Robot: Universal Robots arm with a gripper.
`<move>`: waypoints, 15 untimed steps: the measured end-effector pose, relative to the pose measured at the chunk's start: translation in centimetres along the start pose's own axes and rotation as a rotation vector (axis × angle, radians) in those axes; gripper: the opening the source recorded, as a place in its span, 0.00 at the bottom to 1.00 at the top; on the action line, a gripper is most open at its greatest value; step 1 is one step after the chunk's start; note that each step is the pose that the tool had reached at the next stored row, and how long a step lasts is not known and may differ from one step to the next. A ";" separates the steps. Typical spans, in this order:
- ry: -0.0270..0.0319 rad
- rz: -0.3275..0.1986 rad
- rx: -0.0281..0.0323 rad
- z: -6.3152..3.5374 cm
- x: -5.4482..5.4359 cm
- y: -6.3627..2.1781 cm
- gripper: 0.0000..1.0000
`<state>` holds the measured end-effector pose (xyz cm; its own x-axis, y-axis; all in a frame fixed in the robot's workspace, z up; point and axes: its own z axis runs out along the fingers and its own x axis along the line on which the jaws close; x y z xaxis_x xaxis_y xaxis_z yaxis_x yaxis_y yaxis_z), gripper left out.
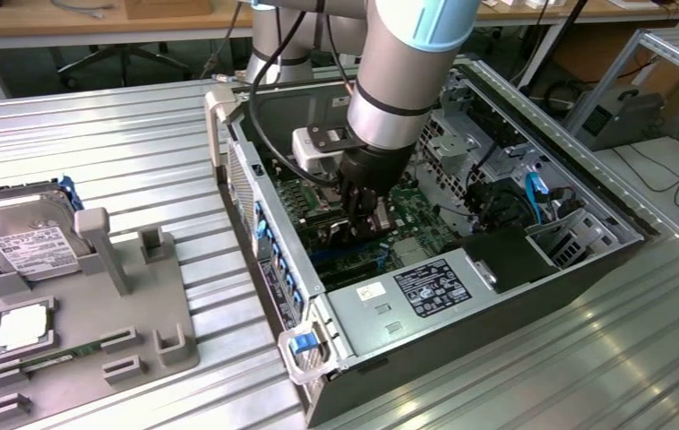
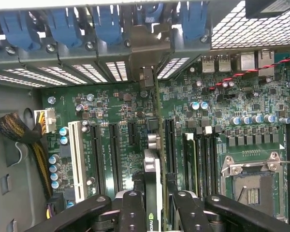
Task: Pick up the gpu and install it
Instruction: 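Insert the gpu into the slot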
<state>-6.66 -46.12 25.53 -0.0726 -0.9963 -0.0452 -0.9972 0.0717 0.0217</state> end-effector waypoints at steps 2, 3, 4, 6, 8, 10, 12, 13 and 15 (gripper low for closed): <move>-0.0001 0.000 0.0001 0.10 0.0 0.06 0.27; 0.0002 0.000 -0.0001 0.12 0.0 0.08 0.27; 0.0005 0.000 -0.0001 0.15 0.0 0.12 0.27; 0.0005 0.000 -0.0002 0.20 0.0 0.17 0.27; 0.0000 0.000 -0.0001 0.23 0.0 0.17 0.27; -0.0001 0.000 -0.0001 0.23 0.0 0.17 0.27; -0.0002 0.000 0.0000 0.23 0.0 0.17 0.27; -0.0001 0.000 0.0000 0.23 0.0 0.17 0.27; -0.0001 0.000 0.0000 0.23 0.0 0.17 0.27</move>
<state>-6.84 -46.12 25.31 -0.0727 -0.9963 -0.0453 -0.9972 0.0717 0.0217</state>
